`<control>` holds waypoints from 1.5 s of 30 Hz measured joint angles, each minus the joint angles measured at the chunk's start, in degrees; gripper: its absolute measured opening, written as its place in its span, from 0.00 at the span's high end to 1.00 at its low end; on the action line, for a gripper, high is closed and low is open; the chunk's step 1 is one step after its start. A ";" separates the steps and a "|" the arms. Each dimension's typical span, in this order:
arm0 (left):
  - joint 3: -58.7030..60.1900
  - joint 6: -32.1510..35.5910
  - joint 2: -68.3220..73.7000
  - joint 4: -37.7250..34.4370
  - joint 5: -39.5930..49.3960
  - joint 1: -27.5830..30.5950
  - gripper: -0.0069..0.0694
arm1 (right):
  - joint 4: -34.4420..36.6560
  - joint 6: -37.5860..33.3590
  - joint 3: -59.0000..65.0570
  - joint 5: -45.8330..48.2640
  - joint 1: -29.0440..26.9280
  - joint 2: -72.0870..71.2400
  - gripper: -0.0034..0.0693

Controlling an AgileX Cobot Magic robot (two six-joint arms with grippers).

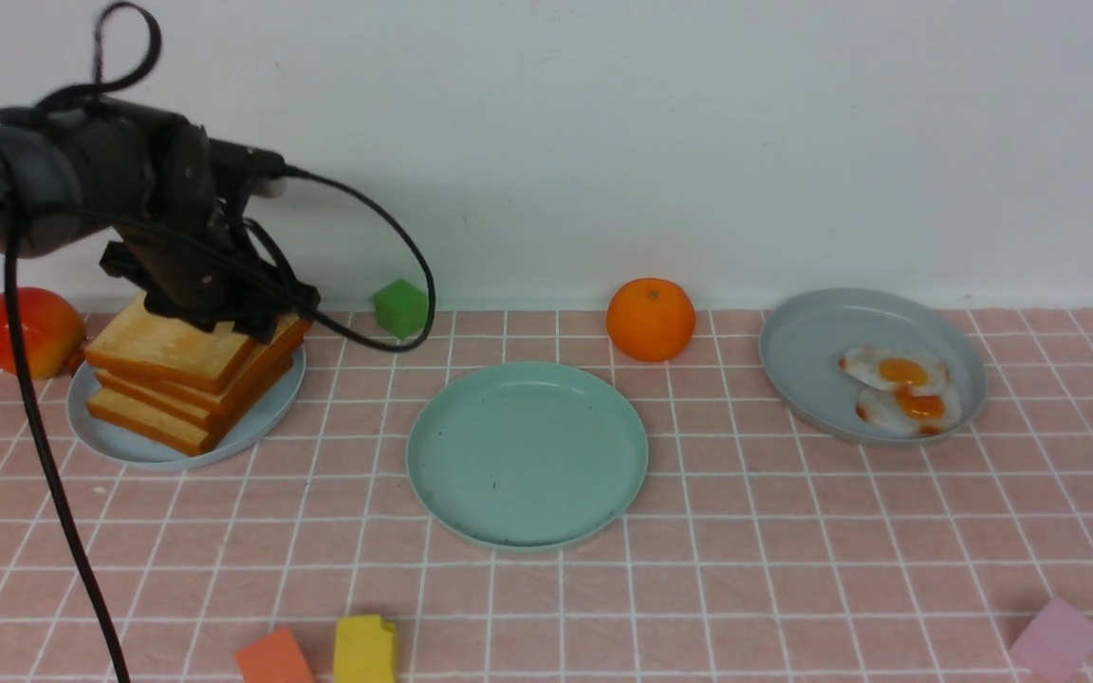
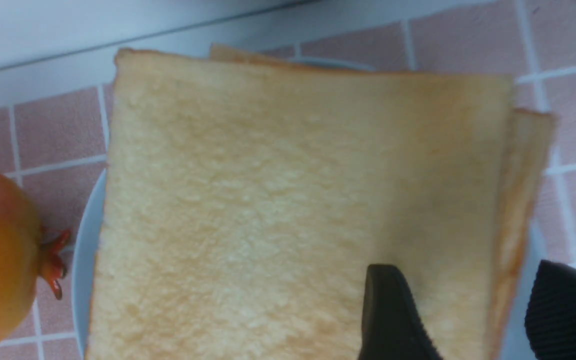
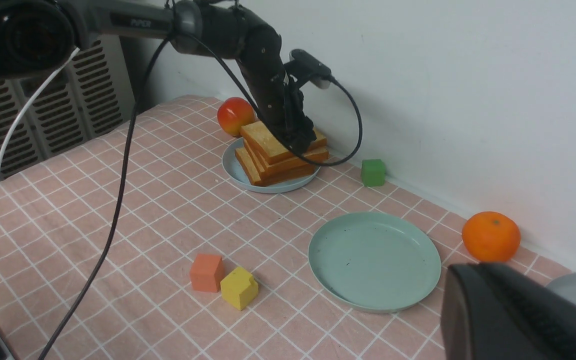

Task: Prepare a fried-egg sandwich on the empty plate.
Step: Use the left arm to grab a slice of bread, then use the left arm to put a slice of bread into the empty plate in the middle

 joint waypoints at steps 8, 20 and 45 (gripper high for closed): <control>-0.06 0.16 1.48 1.13 -0.66 0.00 0.43 | 0.00 0.00 0.00 0.00 0.00 0.00 0.89; -0.06 0.17 1.48 2.59 -0.68 -0.05 0.70 | 0.00 0.00 0.00 0.00 0.00 0.00 0.88; 0.09 0.18 -12.65 -2.33 7.18 -14.80 0.89 | -3.11 1.11 -0.11 1.67 0.00 0.00 0.85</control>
